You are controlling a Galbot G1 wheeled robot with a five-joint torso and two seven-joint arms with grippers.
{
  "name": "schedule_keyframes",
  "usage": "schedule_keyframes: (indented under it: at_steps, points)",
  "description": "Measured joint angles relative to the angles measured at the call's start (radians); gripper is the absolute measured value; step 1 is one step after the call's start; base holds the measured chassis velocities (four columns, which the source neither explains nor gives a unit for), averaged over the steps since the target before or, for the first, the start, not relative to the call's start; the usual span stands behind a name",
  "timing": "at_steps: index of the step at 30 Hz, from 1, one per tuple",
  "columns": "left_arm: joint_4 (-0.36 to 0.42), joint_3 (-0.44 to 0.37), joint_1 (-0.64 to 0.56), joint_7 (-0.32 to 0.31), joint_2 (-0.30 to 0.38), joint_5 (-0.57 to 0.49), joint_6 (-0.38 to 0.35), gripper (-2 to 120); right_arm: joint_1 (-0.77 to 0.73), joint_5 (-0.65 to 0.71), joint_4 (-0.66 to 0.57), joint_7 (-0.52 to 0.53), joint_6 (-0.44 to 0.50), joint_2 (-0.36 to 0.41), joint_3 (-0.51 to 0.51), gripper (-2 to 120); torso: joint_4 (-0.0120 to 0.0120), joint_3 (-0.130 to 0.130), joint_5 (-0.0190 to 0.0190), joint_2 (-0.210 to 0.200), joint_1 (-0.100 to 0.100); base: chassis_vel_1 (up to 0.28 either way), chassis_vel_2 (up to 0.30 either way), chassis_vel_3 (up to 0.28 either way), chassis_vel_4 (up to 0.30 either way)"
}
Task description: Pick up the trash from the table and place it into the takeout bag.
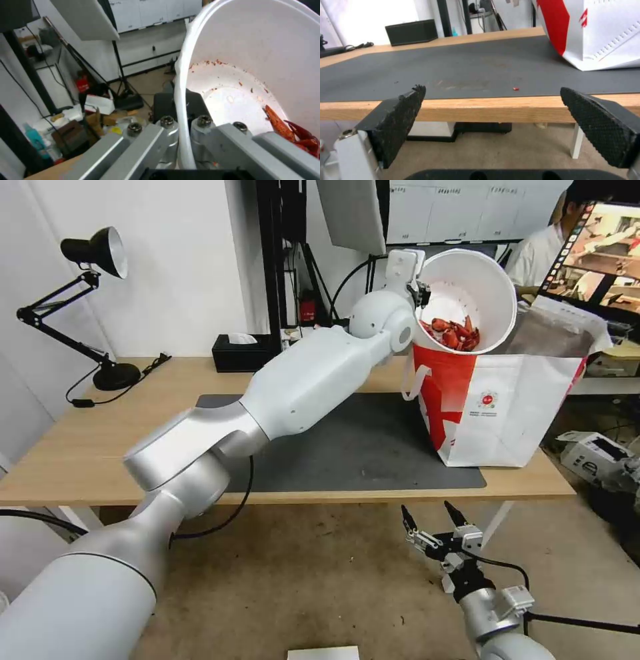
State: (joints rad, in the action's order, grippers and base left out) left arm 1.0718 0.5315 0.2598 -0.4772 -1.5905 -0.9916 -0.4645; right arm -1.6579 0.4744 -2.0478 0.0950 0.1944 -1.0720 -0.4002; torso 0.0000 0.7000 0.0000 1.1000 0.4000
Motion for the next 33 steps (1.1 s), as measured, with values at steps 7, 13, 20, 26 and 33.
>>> schedule_keyframes:
  at_steps: [7,13,20,26,33]
  points:
    - [0.018,0.026,0.006,0.054,0.015,0.085,-0.071,0,0.0,0.0,0.0,0.0,0.0,0.0,0.0,100,0.0,0.0,0.0,0.0,0.0,0.0,0.0,0.0,0.0]
    - [0.028,0.039,0.016,0.105,0.025,0.12,-0.08,0,0.0,0.0,0.0,0.0,0.0,0.0,0.0,100,0.0,0.0,0.0,0.0,0.0,0.0,0.0,0.0,0.0]
    - [0.047,0.05,0.027,0.199,0.035,0.121,-0.041,0,0.0,0.0,0.0,0.0,0.0,0.0,0.0,100,0.0,0.0,0.0,0.0,0.0,0.0,0.0,0.0,0.0]
    - [0.049,0.063,0.026,0.236,0.033,0.118,-0.019,0,0.0,0.0,0.0,0.0,0.0,0.0,0.0,100,0.0,0.0,0.0,0.0,0.0,0.0,0.0,0.0,0.0]
    - [0.052,0.093,0.015,0.258,0.034,0.111,-0.003,0,0.0,0.0,0.0,0.0,0.0,0.0,0.0,100,0.0,0.0,0.0,0.0,0.0,0.0,0.0,0.0,0.0]
